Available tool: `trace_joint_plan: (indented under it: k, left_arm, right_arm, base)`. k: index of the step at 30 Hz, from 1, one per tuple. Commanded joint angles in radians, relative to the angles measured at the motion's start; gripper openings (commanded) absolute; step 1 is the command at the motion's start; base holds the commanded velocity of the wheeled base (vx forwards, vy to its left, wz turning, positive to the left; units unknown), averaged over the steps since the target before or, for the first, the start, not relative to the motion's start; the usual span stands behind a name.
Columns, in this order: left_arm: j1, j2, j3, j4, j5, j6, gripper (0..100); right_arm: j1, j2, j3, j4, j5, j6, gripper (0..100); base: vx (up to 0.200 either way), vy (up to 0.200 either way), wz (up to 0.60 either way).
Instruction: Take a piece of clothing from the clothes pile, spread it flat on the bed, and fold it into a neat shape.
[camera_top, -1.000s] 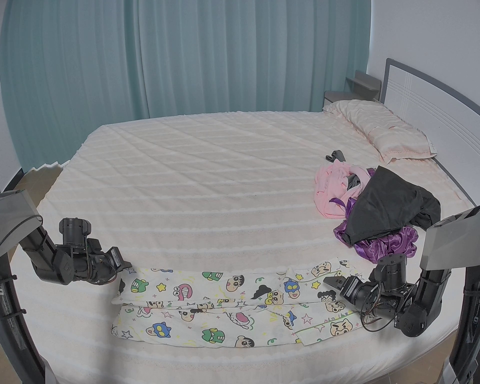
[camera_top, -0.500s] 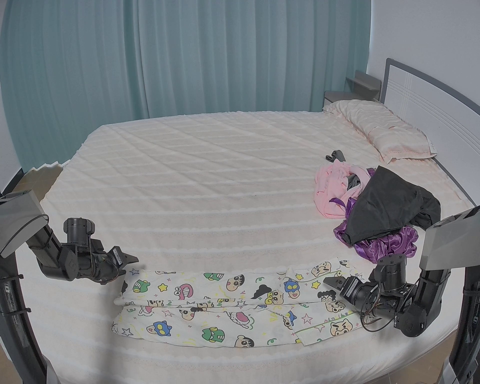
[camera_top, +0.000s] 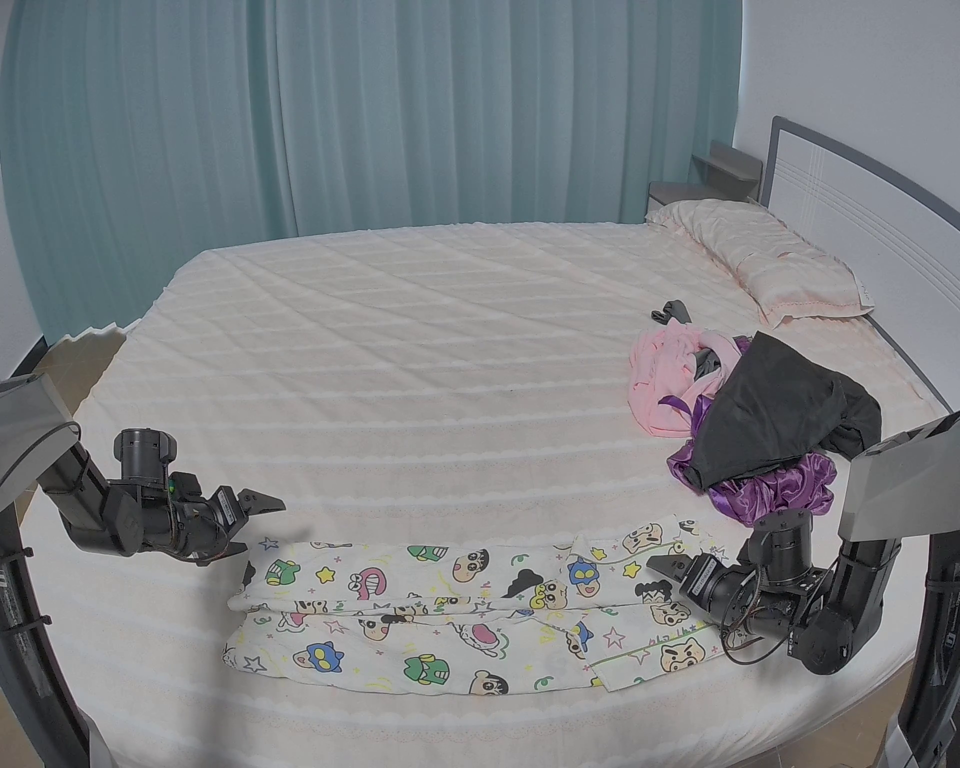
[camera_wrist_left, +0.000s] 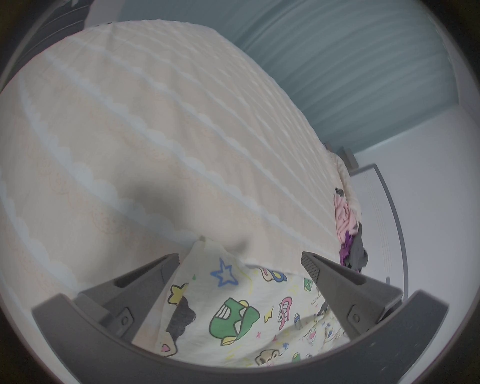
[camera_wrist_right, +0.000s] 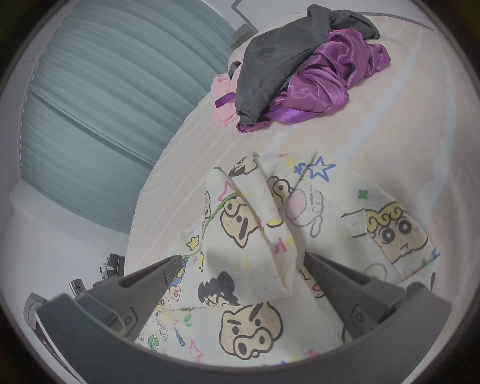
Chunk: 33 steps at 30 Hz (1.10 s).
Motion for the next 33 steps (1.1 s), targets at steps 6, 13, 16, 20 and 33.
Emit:
trace_joint_plan:
  k: [6,13,16,20,33]
  left_arm:
    - [-0.006,-0.005,0.044,0.002,-0.040,0.199,100]
    - [-0.015,0.002,0.045,0.002,-0.046,0.247,100]
    - [-0.015,0.011,0.041,0.002,-0.045,0.264,100]
    - [-0.015,0.021,0.038,0.002,-0.038,0.268,0]
    - [0.005,-0.004,0.033,0.003,0.011,0.313,0]
  right_arm:
    - [0.002,0.002,0.002,0.001,0.000,0.000,100]
    - [0.002,0.004,0.002,0.001,0.000,0.000,100]
    - [0.002,0.004,0.002,0.001,0.000,0.000,100]
    - [0.002,0.004,0.002,0.001,0.000,-0.002,100]
    - [0.002,0.011,0.001,-0.001,-0.001,-0.003,100]
  base:
    - [0.000,0.000,0.00]
    - [0.000,0.000,0.00]
    - [0.000,0.000,0.00]
    - [0.000,0.000,0.00]
    - [0.000,0.000,0.00]
